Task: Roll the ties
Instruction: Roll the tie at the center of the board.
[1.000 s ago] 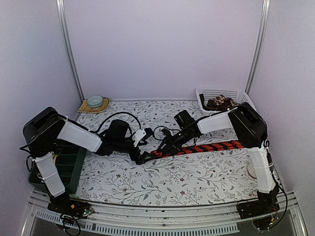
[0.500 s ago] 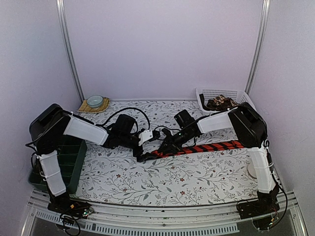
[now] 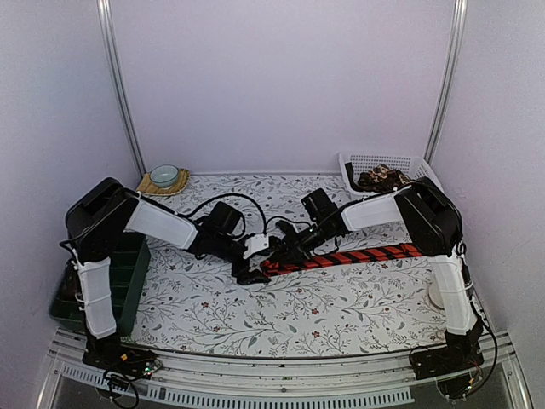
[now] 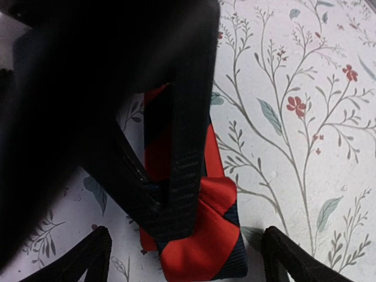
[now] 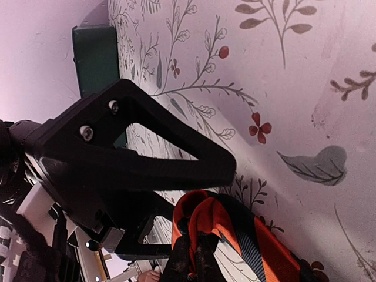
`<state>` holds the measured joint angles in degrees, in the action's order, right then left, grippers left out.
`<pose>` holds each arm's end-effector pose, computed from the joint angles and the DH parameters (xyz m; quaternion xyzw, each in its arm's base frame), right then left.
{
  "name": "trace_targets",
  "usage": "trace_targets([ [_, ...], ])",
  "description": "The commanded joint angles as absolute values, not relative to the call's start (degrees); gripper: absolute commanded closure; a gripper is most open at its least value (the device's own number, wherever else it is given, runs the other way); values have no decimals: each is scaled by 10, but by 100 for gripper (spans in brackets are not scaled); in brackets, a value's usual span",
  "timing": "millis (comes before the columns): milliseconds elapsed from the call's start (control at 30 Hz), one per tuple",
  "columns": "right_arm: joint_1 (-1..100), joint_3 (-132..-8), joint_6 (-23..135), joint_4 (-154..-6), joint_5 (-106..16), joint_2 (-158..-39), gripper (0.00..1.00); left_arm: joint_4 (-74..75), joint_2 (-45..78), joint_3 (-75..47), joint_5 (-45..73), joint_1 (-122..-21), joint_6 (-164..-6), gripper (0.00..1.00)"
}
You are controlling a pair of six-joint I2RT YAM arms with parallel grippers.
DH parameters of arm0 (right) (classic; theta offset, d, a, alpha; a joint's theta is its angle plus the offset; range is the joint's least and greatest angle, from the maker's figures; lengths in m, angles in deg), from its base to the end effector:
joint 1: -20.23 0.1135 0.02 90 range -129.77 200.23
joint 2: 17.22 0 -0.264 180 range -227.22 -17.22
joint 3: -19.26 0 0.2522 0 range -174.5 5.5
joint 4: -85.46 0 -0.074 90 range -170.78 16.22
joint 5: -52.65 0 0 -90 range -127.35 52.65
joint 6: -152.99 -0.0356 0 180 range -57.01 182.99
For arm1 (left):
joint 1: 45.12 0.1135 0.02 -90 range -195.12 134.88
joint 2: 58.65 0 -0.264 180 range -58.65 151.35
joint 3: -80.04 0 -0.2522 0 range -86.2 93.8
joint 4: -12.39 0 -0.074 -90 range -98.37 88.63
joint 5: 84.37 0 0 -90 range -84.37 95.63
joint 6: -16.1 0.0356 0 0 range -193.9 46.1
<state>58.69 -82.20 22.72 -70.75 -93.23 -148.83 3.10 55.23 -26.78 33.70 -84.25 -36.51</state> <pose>0.3487 0.3146 0.1083 0.1317 -0.8422 -0.5179 0.0712 0.2887 -0.2565 0.1097 0.6296 0.6644 -0.2329 0.3284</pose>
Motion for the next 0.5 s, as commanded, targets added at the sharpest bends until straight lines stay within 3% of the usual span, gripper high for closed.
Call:
trace_targets([
  [0, 587, -832, 229, -713, -948, -1492, 97, -16, 581, -236, 338, -839, -349, 16],
  [133, 587, -833, 229, -711, -946, -1492, 93, -24, 589, -228, 353, -837, -347, 30],
  [267, 588, -836, 230, -705, -943, -1494, 86, -23, 589, -229, 363, -836, -345, 33],
  [367, 587, -836, 230, -701, -938, -1493, 79, -28, 588, -229, 362, -837, -343, 50],
  [467, 586, -842, 233, -691, -927, -1491, 75, -29, 585, -232, 358, -839, -346, 56],
])
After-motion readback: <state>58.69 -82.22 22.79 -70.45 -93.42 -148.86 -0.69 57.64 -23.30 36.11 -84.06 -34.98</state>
